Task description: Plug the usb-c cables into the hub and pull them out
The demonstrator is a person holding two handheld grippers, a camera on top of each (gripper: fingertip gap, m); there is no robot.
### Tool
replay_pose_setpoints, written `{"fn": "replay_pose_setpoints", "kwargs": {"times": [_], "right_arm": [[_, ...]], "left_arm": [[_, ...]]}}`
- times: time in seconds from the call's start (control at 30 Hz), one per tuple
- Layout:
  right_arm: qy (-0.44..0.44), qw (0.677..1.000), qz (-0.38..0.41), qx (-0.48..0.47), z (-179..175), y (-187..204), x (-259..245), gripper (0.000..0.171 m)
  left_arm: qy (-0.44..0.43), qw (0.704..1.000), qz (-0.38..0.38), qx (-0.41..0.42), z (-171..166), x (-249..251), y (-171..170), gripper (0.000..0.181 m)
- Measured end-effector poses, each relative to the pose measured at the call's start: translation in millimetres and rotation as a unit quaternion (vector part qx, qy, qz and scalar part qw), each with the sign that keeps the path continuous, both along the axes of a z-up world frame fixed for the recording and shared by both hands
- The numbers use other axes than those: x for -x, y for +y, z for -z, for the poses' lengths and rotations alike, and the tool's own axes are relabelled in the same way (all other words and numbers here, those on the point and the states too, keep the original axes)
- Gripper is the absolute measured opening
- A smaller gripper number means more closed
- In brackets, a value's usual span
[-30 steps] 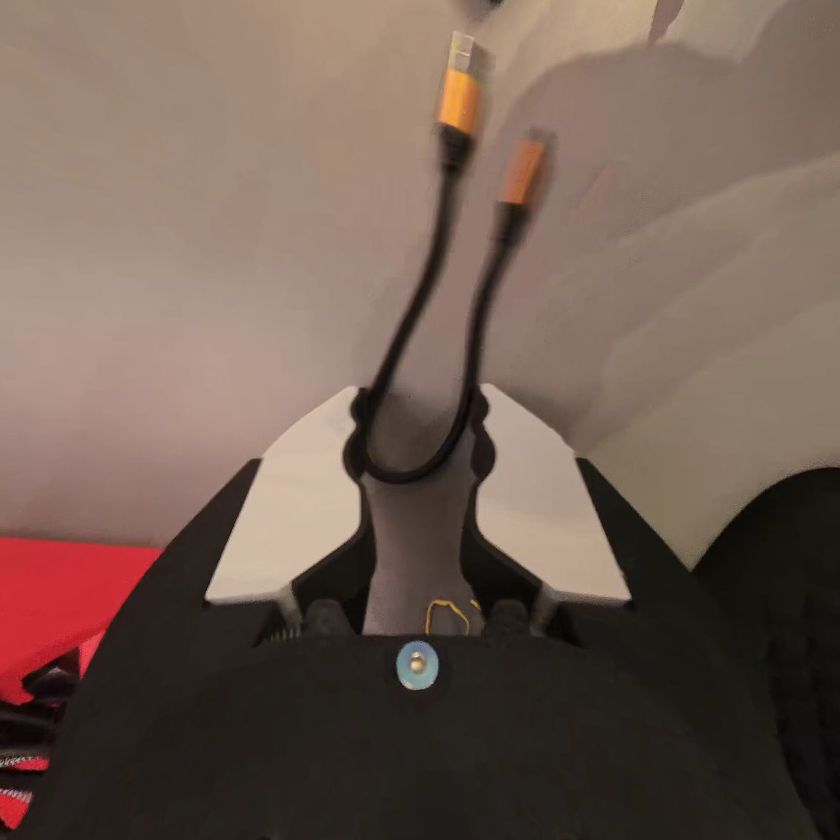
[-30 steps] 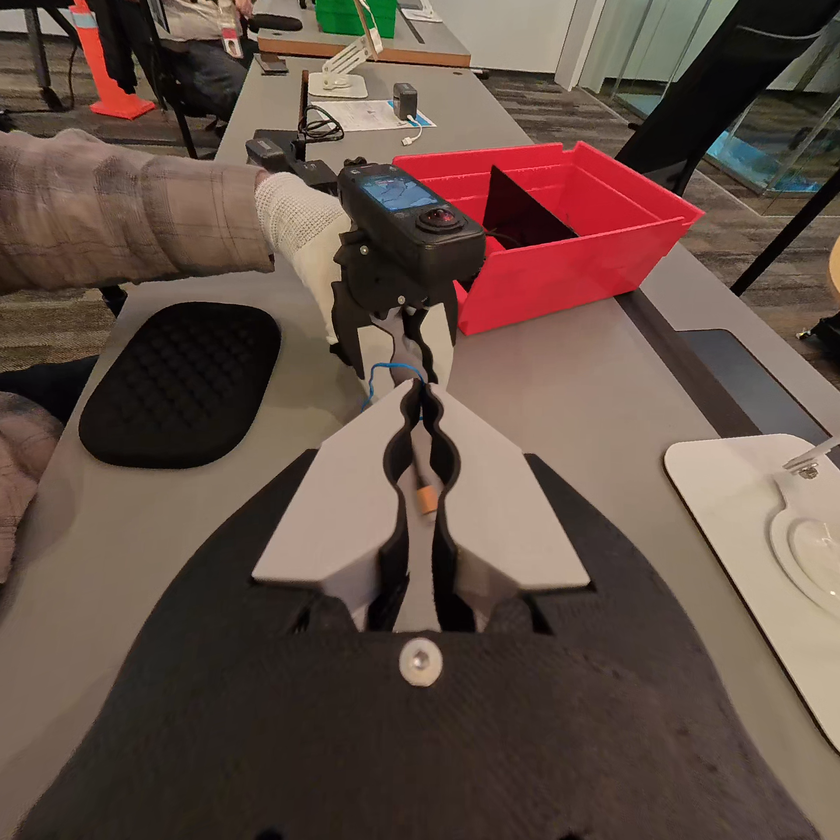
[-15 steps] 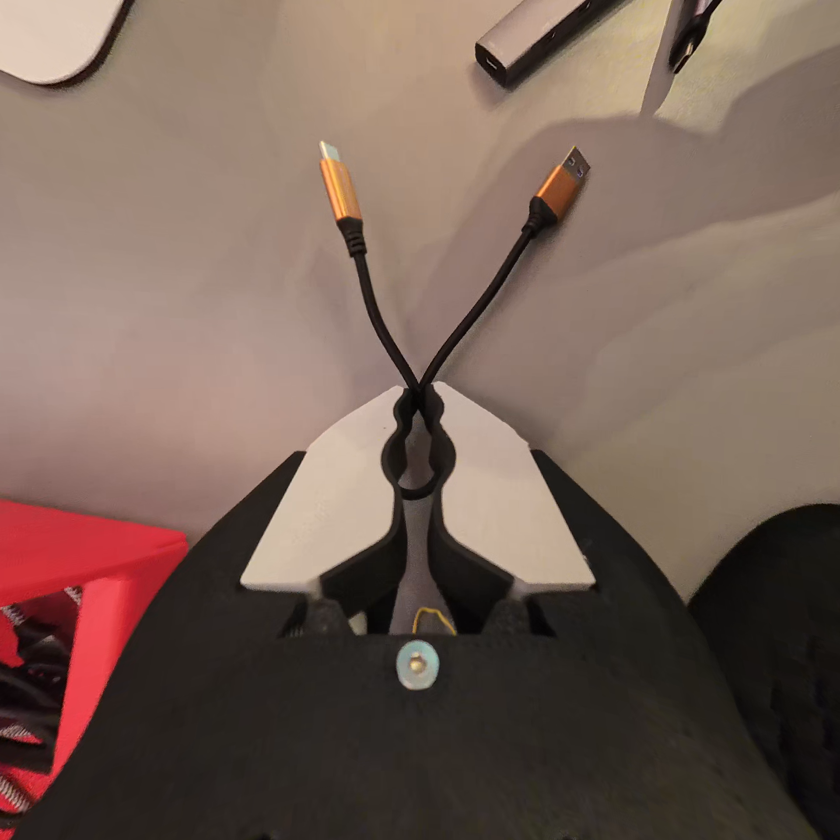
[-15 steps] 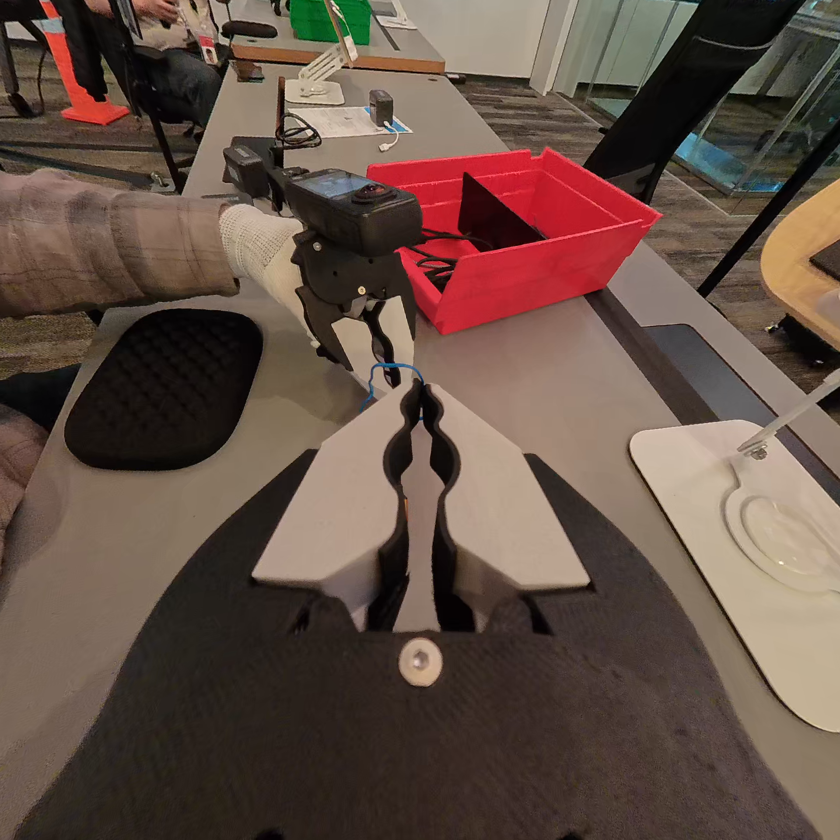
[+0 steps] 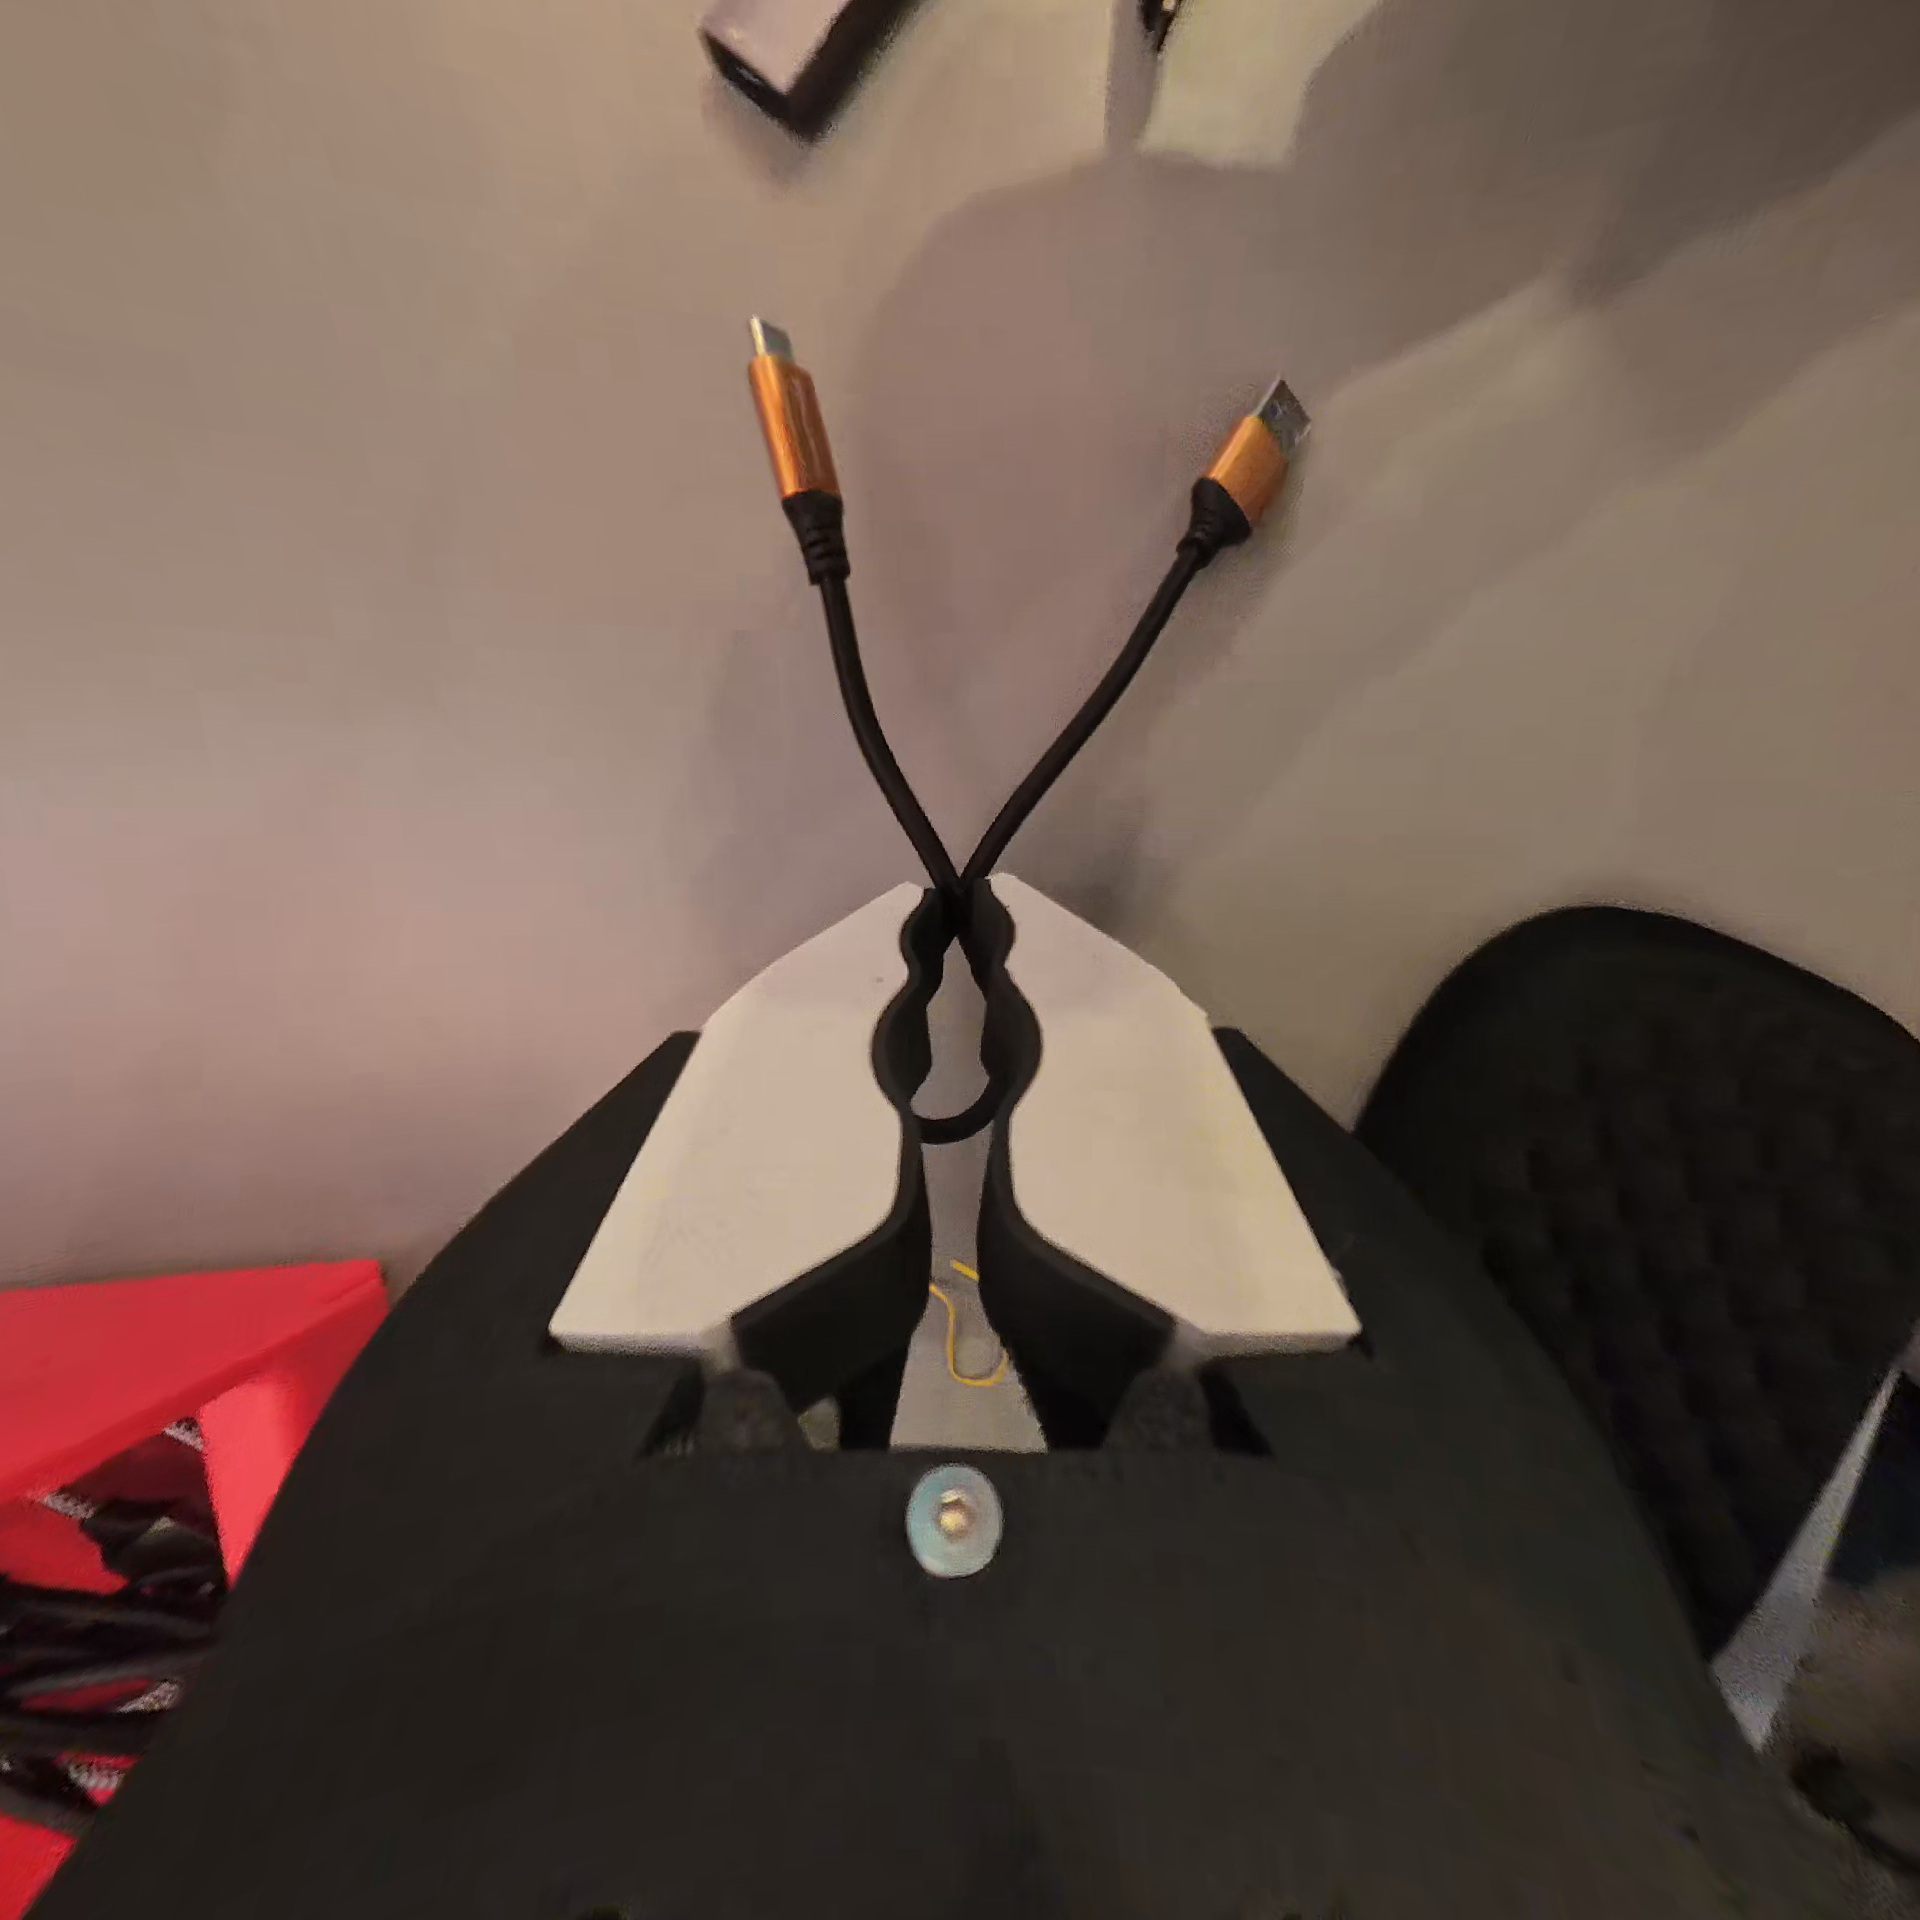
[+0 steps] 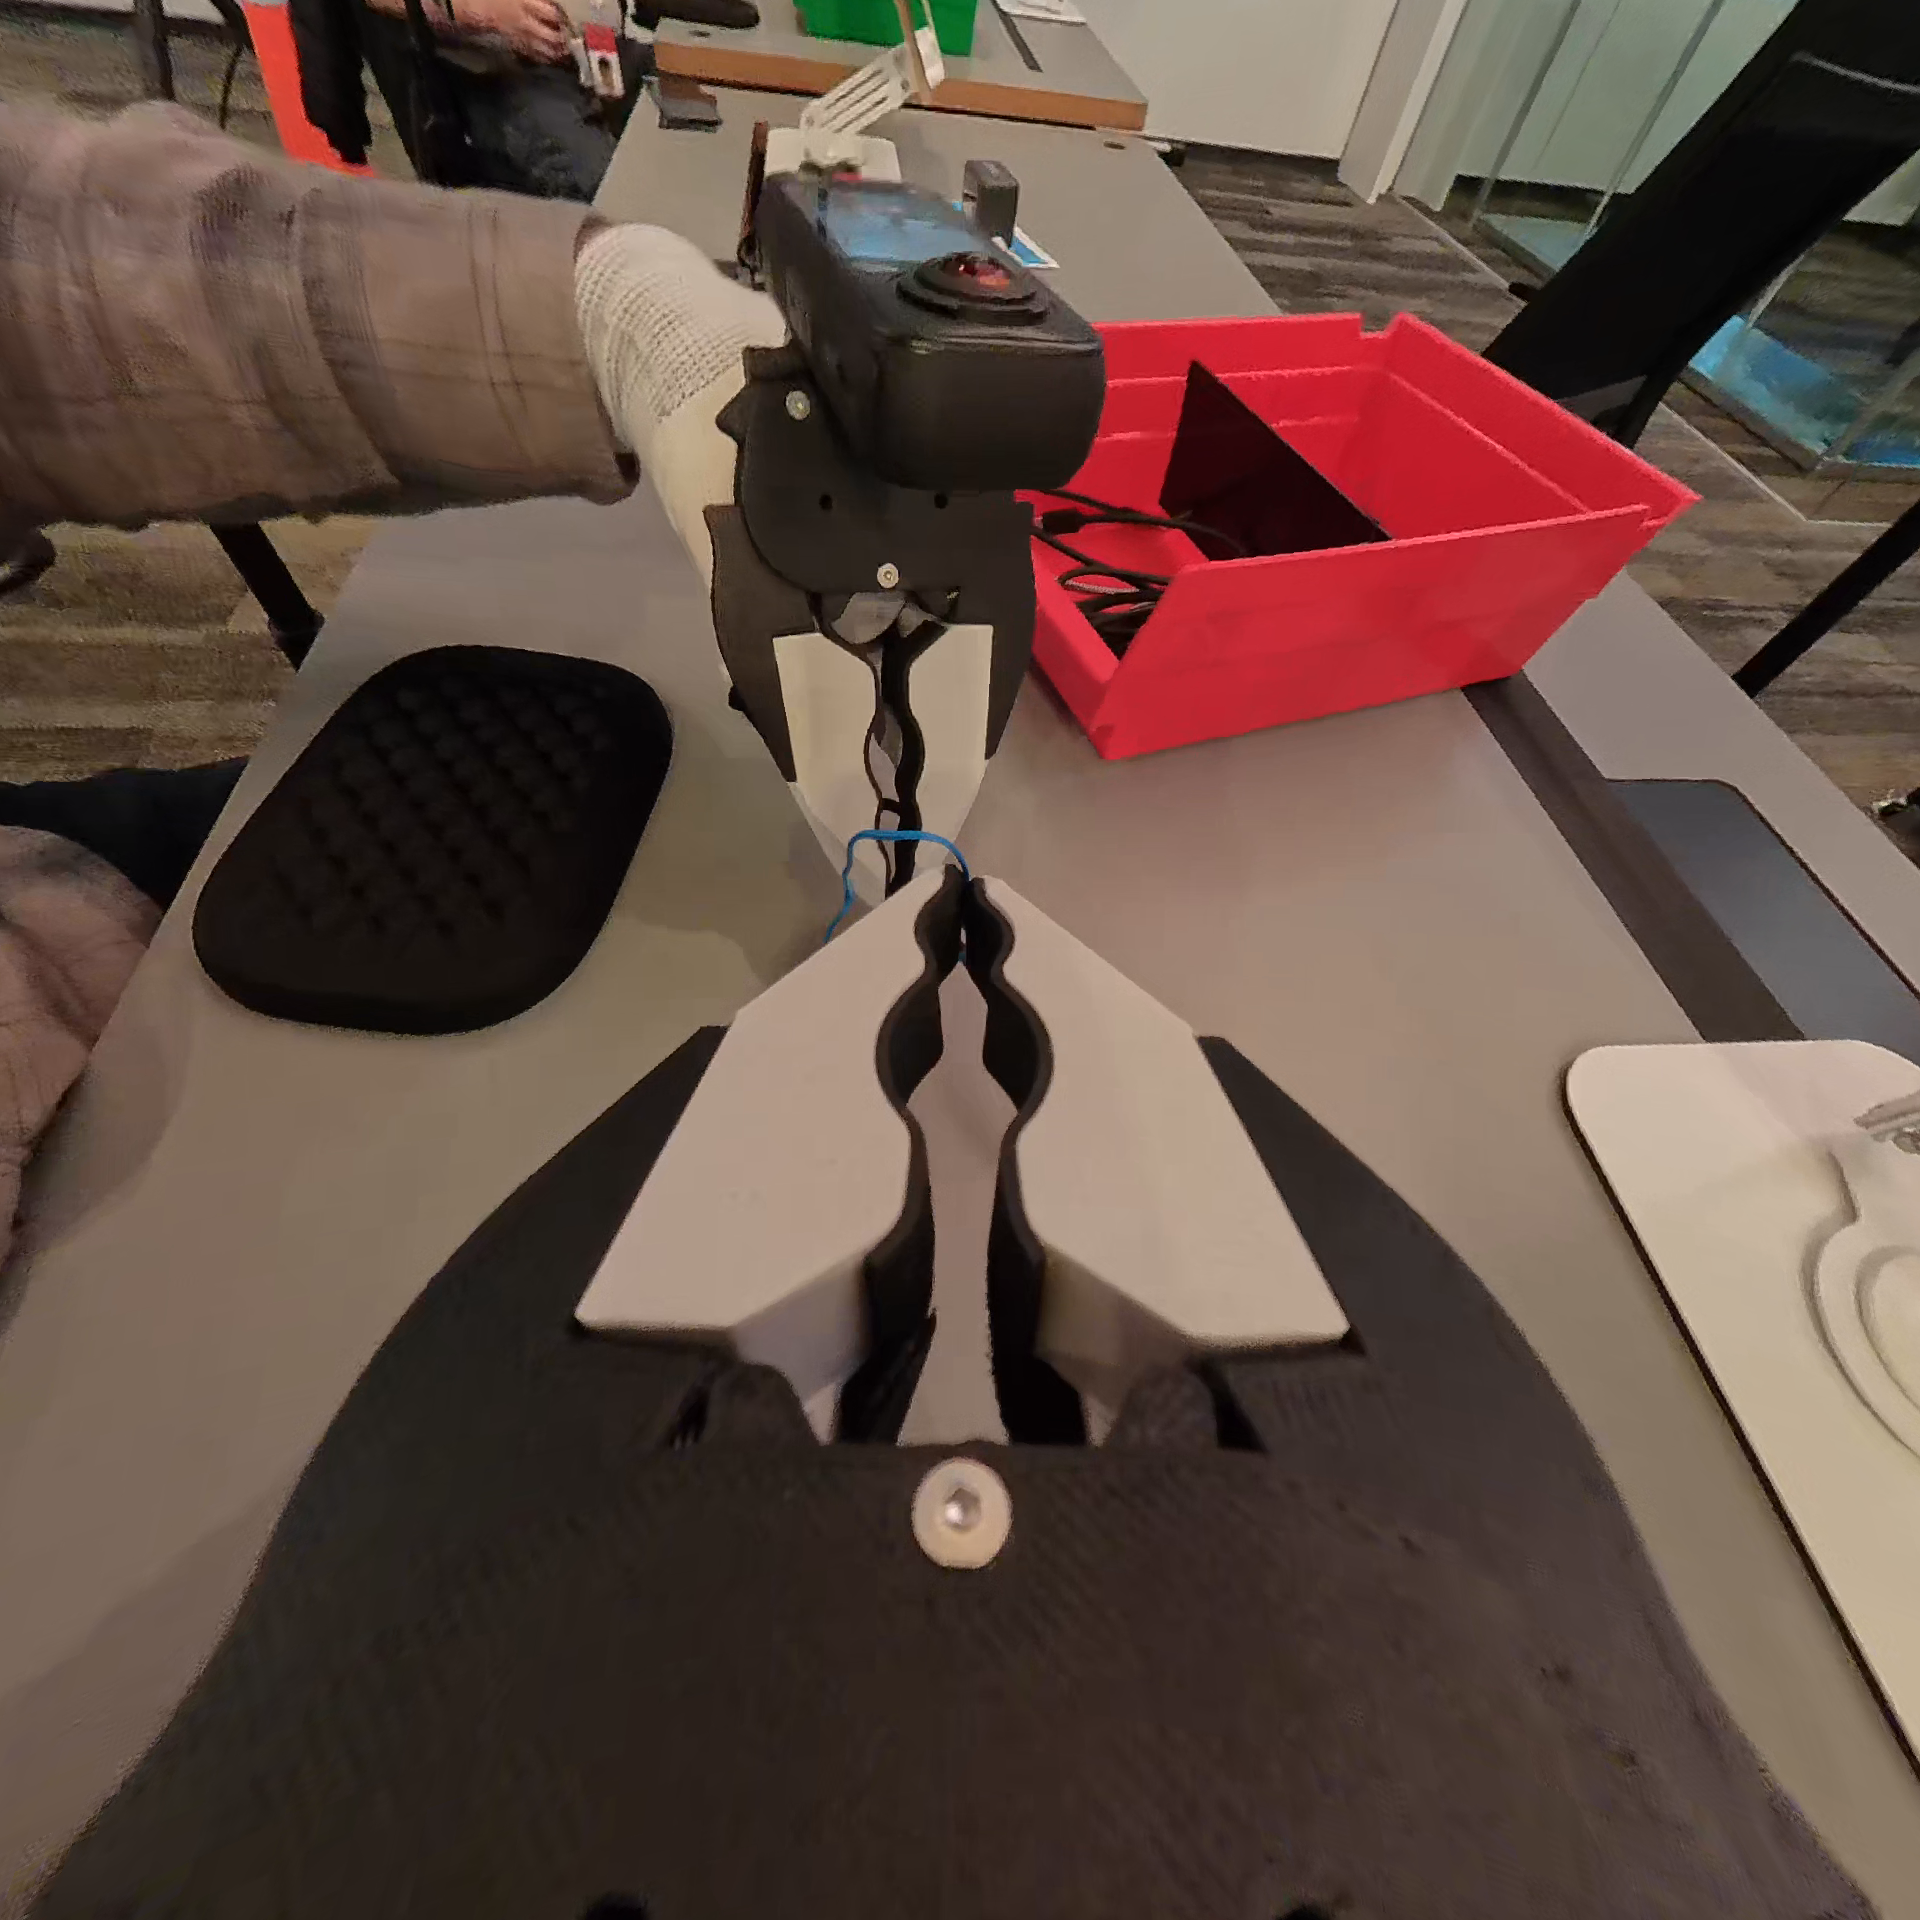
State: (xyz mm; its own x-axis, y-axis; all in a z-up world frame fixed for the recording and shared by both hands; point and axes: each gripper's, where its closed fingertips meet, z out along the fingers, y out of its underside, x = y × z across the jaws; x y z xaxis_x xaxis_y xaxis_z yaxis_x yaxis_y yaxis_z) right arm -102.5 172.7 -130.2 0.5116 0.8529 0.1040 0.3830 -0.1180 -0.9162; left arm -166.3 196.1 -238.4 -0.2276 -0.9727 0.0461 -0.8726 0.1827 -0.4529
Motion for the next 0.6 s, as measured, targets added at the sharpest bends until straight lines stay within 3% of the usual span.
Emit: {"fn": "replay_pose_setpoints", "kwargs": {"times": [0.03, 0.33, 0.47, 0.6], "right_arm": [[-0.006, 1.0, -0.004, -0.001, 1, 0, 2, 0.0], [-0.006, 1.0, -0.021, -0.009, -2, 4, 7, 0.0], [0.0, 0.999, -0.034, -0.009, -3, 2, 11, 0.0], [0.001, 1.0, -0.023, 0.004, 4, 4, 9, 0.0]], "left_arm": [[0.003, 1.0, 0.007, 0.006, -2, -1, -3, 0.005], [-0.023, 0.994, 0.061, 0.084, -25, -7, -32, 0.004], [-0.019, 0.995, 0.078, 0.059, -33, -8, -35, 0.004], [0.01, 0.996, 0.081, 0.032, -19, -5, -30, 0.004]]}}
